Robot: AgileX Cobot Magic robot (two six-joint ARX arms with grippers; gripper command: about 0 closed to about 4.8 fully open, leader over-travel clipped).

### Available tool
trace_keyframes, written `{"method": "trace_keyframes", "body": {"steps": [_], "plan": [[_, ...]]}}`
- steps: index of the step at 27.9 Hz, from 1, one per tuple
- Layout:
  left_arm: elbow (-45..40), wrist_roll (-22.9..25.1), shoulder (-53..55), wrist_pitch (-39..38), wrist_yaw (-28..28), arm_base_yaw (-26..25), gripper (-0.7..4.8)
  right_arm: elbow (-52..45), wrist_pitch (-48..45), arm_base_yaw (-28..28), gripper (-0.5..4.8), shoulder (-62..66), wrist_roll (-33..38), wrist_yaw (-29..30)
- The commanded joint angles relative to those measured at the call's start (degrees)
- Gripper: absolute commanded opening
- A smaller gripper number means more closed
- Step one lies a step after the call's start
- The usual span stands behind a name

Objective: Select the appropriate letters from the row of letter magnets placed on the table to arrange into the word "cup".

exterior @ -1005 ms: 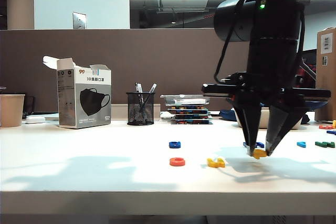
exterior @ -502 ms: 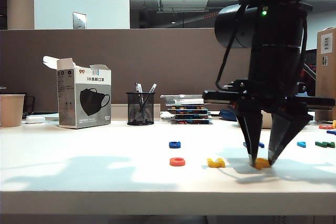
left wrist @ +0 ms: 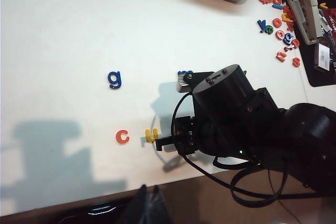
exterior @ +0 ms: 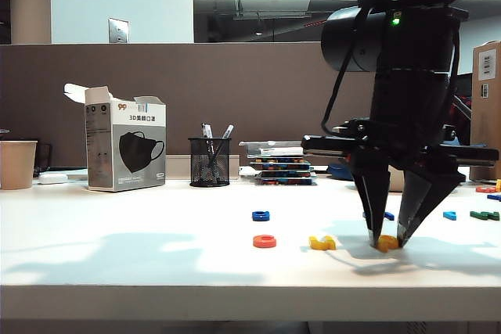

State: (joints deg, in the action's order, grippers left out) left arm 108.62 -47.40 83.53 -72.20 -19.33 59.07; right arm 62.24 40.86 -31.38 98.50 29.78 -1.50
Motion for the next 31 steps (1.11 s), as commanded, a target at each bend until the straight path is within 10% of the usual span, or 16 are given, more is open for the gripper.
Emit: {"method": "trace_keyframes", "body": {"steps": [1, 31], "plan": [[0.22, 0.26, -0.22, 0.31, -0.37, 0.04, -0.05, -0.22, -0.46, -0.02, 1.16, 0.13, 0.26, 0.15], [0.22, 0.26, -0.22, 0.31, -0.37, 0.04, -0.05, -0.22, 0.0, 0.0, 1.8, 0.13, 0.28, 0.17]]}}
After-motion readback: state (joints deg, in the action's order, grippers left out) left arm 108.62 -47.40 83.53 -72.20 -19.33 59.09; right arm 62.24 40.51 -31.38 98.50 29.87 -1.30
